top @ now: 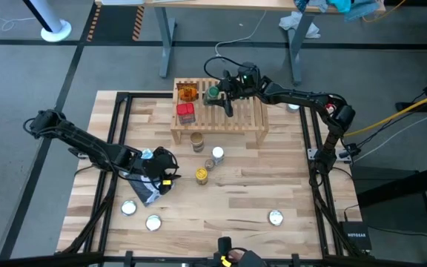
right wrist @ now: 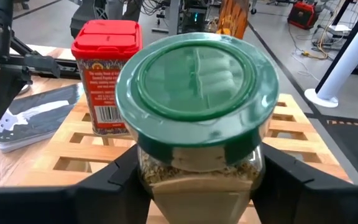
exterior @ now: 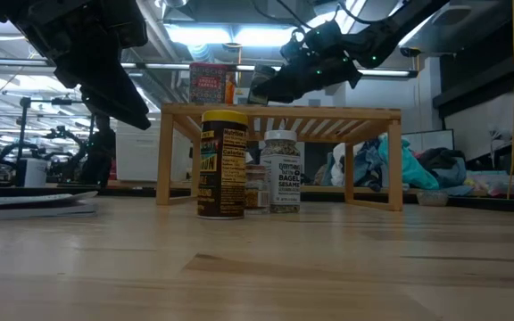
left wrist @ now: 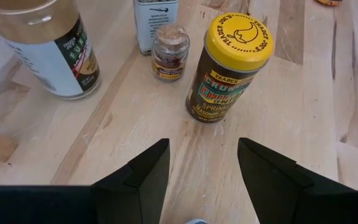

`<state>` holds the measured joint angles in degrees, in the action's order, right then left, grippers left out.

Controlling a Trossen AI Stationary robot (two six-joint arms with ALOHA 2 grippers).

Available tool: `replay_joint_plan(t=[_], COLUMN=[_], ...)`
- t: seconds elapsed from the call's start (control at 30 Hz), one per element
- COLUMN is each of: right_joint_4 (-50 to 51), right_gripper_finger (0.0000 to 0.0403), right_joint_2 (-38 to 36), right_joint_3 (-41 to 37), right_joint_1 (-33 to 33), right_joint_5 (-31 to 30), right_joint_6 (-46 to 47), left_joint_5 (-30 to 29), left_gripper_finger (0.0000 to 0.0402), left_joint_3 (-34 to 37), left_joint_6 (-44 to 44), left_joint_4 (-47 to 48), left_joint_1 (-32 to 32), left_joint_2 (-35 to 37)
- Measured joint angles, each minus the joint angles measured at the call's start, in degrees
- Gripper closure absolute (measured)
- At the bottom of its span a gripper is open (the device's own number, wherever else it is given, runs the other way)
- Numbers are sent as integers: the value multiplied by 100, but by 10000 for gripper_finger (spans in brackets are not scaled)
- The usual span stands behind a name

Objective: Shelf spices
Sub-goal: Put the green seasoning bottle on the shelf

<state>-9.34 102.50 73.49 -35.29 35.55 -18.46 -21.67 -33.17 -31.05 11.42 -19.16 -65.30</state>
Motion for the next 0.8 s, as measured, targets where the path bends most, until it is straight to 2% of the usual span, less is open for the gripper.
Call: replay_joint_plan(t=[0.17, 0.5, 0.8], right_joint_4=[0, -26, -149], right_gripper_finger=[190, 130, 116], right_joint_2=[0, 0, 0], right_joint_3=[0, 0, 0], right_joint_1=[0, 0, 0], right_joint_5=[-1, -146, -101], right_joint_6=[1, 20, 205], left_joint_5=[0, 1, 1], left_gripper_finger=[219, 219, 219], left_joint_3=[0, 0, 0], left_joint_6=[-46, -21, -4], left_joint_4=[0, 0, 0], left_joint_1=[0, 0, 1], left_joint_2=[0, 0, 0])
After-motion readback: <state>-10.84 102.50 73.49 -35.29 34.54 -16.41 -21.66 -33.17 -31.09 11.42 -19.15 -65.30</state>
